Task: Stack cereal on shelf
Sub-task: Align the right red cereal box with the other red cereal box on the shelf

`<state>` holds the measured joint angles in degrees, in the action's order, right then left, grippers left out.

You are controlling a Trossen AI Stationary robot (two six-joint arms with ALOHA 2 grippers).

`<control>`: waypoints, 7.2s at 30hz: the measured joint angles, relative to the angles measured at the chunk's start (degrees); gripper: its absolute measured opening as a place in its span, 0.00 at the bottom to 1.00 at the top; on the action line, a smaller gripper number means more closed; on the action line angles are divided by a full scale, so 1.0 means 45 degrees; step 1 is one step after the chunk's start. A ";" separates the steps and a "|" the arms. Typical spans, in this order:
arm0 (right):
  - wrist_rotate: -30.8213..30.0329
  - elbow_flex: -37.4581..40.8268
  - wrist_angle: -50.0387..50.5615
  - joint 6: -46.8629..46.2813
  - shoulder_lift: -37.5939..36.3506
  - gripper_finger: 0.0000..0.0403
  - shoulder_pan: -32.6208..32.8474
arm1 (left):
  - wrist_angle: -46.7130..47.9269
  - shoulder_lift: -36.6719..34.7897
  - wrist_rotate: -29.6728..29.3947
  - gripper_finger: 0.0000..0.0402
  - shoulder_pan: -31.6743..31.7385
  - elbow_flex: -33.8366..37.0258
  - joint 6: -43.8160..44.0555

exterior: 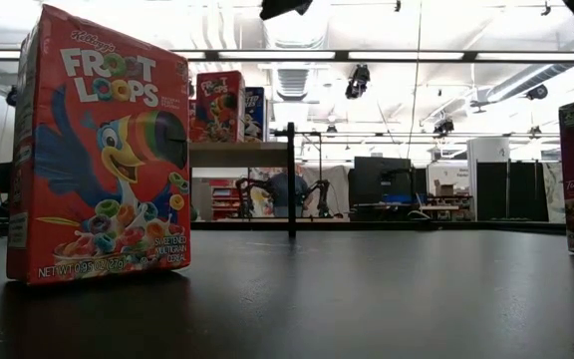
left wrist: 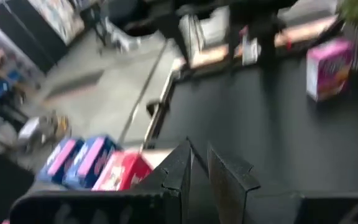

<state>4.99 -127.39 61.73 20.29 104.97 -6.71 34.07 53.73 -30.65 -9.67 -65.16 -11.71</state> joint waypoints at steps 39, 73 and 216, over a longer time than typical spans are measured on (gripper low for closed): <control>-0.0005 1.4373 -0.9784 -0.0830 -0.7442 0.23 0.1183 | 0.3571 0.4720 0.6930 0.67 0.8465 -0.3806 -0.3334; -0.0024 1.4761 -0.9980 -0.0854 -0.7563 0.20 0.1178 | 0.4383 0.5455 0.8047 0.44 0.9127 -0.3930 -0.4199; -0.0015 1.4766 -0.9838 -0.0937 -0.7549 0.19 0.1183 | 0.8197 0.4747 0.7036 0.00 1.1138 -0.4887 -0.4956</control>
<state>4.93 -60.95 17.45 16.07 71.00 -1.39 70.96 75.10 1.02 40.45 -87.15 -34.02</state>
